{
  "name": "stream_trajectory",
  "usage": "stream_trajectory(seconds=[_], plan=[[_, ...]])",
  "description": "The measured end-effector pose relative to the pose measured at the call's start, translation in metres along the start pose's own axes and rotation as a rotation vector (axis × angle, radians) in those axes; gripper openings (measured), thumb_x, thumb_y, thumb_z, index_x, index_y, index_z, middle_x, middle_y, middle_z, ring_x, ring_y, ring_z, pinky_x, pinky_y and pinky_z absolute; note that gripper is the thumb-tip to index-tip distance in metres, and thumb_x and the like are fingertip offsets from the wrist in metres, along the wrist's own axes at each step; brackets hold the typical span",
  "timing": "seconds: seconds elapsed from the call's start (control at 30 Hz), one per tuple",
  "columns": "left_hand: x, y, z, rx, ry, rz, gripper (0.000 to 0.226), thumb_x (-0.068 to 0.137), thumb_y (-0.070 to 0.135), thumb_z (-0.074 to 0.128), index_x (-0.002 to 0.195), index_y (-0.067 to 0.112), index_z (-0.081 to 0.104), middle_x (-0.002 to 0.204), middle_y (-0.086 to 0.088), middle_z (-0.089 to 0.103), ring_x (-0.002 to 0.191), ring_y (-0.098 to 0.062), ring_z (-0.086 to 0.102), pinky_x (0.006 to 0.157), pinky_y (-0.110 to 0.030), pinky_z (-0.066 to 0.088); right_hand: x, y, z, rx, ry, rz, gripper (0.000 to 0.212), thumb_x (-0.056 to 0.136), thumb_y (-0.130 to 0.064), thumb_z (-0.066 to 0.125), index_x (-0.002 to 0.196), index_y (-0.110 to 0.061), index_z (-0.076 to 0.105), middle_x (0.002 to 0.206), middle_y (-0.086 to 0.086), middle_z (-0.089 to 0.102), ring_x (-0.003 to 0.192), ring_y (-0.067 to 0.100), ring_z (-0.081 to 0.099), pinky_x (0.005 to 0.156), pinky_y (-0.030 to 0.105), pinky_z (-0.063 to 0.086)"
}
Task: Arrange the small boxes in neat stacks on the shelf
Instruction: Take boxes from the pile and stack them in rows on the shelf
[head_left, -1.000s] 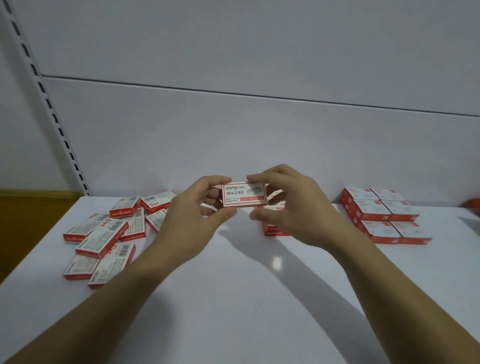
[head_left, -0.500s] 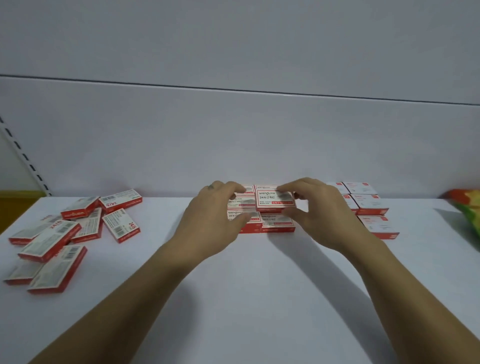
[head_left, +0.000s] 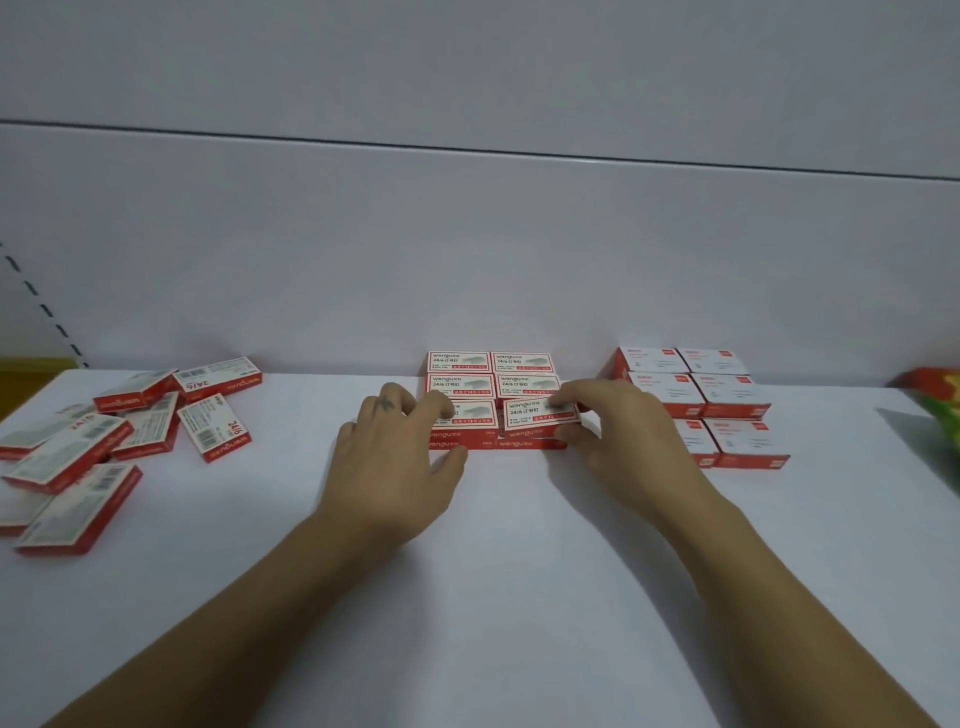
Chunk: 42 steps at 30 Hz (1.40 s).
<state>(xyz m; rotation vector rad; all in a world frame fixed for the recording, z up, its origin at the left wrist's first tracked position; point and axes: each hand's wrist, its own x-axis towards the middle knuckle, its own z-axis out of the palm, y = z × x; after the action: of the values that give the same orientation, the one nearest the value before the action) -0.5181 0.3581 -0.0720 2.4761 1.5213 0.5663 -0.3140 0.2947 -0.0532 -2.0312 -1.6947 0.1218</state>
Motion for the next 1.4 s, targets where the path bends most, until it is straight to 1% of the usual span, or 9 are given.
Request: stream_trajectory(seconds=[0.13, 0.33, 0.53, 0.67, 0.73, 0.83, 0.93, 1.17, 1.4], plan=[[0.0, -0.003, 0.001, -0.046, -0.013, 0.003, 0.035, 0.091, 0.046, 0.051, 0.124, 0.036, 0.045, 0.107, 0.006, 0.044, 0.1, -0.014, 0.047, 0.088, -0.031, 0.042, 0.003, 0.001, 0.005, 0.014, -0.015, 0.012, 0.026, 0.088, -0.018, 0.065, 0.113, -0.024, 0.067, 0.122, -0.006, 0.063, 0.113, 0.014, 0.053, 0.087, 0.019, 0.032], [0.002, -0.009, 0.0, -0.116, -0.036, 0.019, 0.036, 0.091, 0.043, 0.054, 0.126, 0.034, 0.049, 0.105, 0.004, 0.048, 0.098, -0.015, 0.051, 0.089, -0.033, 0.046, 0.003, -0.004, 0.011, -0.048, 0.028, 0.002, 0.023, 0.084, -0.021, 0.066, 0.107, -0.022, 0.071, 0.12, -0.007, 0.062, 0.107, 0.015, 0.057, 0.087, 0.028, 0.043], [0.003, -0.011, -0.001, -0.106, -0.053, 0.032, 0.039, 0.093, 0.043, 0.052, 0.13, 0.034, 0.048, 0.11, 0.004, 0.05, 0.101, -0.014, 0.051, 0.089, -0.029, 0.046, 0.003, -0.011, 0.011, -0.09, 0.025, 0.013, 0.023, 0.086, -0.025, 0.063, 0.108, -0.023, 0.07, 0.119, -0.008, 0.061, 0.106, 0.015, 0.056, 0.086, 0.031, 0.047], [0.005, -0.01, -0.009, -0.084, -0.058, 0.066, 0.037, 0.093, 0.045, 0.051, 0.128, 0.033, 0.051, 0.119, 0.003, 0.052, 0.107, -0.015, 0.051, 0.093, -0.034, 0.046, 0.001, -0.018, 0.009, -0.167, 0.012, 0.026, 0.025, 0.085, -0.036, 0.062, 0.104, -0.022, 0.069, 0.118, -0.006, 0.06, 0.109, 0.017, 0.052, 0.085, 0.031, 0.044], [0.005, -0.01, -0.015, -0.044, -0.063, 0.083, 0.039, 0.093, 0.048, 0.05, 0.129, 0.036, 0.051, 0.129, 0.003, 0.05, 0.115, -0.016, 0.048, 0.098, -0.036, 0.044, 0.001, -0.025, 0.006, -0.251, -0.014, 0.005, 0.033, 0.086, -0.042, 0.059, 0.109, -0.021, 0.067, 0.122, -0.003, 0.058, 0.112, 0.019, 0.05, 0.091, 0.033, 0.042], [0.002, -0.013, -0.025, 0.02, -0.06, 0.119, 0.051, 0.091, 0.055, 0.048, 0.138, 0.039, 0.04, 0.142, 0.005, 0.04, 0.127, -0.016, 0.04, 0.104, -0.037, 0.037, 0.002, -0.043, 0.001, -0.341, -0.036, -0.084, 0.054, 0.086, -0.053, 0.055, 0.131, -0.024, 0.052, 0.14, 0.0, 0.047, 0.125, 0.021, 0.042, 0.103, 0.037, 0.036], [0.001, -0.023, -0.043, 0.101, -0.02, 0.131, 0.052, 0.09, 0.057, 0.046, 0.139, 0.039, 0.037, 0.141, 0.006, 0.043, 0.126, -0.016, 0.04, 0.101, -0.038, 0.036, 0.005, -0.068, -0.003, -0.304, -0.079, -0.189, 0.063, 0.087, -0.053, 0.054, 0.142, -0.028, 0.037, 0.148, -0.003, 0.034, 0.133, 0.018, 0.031, 0.106, 0.033, 0.027], [-0.021, -0.074, -0.083, 0.212, -0.006, -0.071, 0.048, 0.089, 0.055, 0.049, 0.134, 0.037, 0.044, 0.142, 0.007, 0.045, 0.127, -0.017, 0.042, 0.104, -0.037, 0.034, 0.024, -0.131, 0.02, -0.202, -0.129, -0.397, 0.066, 0.087, -0.049, 0.057, 0.145, -0.028, 0.033, 0.151, -0.004, 0.032, 0.138, 0.017, 0.028, 0.111, 0.034, 0.021], [-0.047, -0.12, -0.105, 0.401, -0.029, -0.26, 0.058, 0.091, 0.06, 0.04, 0.143, 0.037, 0.031, 0.152, 0.004, 0.034, 0.137, -0.021, 0.032, 0.113, -0.047, 0.025, 0.032, -0.194, 0.064, -0.177, -0.331, -0.464, 0.058, 0.088, -0.049, 0.056, 0.138, -0.024, 0.042, 0.135, 0.001, 0.05, 0.122, 0.023, 0.048, 0.099, 0.037, 0.038]])
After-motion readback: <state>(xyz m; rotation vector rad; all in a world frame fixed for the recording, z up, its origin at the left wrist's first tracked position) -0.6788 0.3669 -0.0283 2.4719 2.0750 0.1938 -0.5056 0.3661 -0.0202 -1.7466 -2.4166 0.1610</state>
